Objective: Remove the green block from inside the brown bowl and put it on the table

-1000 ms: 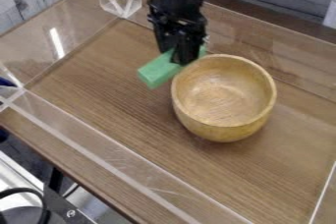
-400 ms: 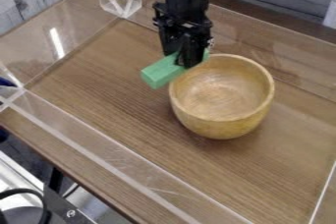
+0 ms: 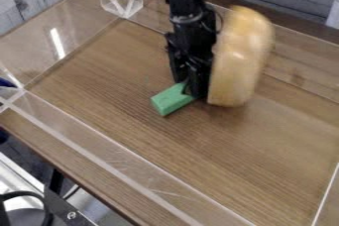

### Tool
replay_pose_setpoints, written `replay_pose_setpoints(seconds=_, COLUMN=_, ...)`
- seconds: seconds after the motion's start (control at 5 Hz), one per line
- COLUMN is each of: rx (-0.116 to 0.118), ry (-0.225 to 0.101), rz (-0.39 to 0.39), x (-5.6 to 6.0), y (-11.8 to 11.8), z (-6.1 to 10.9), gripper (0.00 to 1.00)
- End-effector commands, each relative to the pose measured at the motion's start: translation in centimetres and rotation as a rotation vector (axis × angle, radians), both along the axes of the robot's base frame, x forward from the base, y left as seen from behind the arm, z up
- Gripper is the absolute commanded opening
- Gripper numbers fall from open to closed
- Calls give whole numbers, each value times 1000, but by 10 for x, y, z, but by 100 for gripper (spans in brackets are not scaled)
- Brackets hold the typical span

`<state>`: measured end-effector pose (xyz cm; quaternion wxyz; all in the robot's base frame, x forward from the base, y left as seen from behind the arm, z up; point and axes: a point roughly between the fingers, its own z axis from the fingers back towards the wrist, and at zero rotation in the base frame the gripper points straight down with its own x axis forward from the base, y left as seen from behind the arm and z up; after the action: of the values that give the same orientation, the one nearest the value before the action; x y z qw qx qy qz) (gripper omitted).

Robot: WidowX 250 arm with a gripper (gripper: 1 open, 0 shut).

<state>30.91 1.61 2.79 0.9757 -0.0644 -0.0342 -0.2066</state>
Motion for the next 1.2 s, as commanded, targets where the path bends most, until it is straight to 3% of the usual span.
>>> replay_pose_setpoints(seconds=0.0, rx=-16, ry=-81, rz=-114, x=-1, y=-16, z=0, gripper=0)
replay_pose_setpoints(seconds=0.2, rx=-39, ry=-88, rz=-144, x=3, y=-20, z=-5, gripper=100)
replay_pose_setpoints(seconds=0.4, rx=-57, ry=-88, rz=-164, x=6, y=-23, z=-6, gripper=0)
replay_pose_setpoints(seconds=0.8, rx=-35, ry=-148, rz=-175, x=5, y=-10, z=-9, gripper=0)
replay_pose_setpoints(seconds=1.0, rx=2, ry=-146, rz=-177, x=-4, y=-2, z=-8, gripper=0)
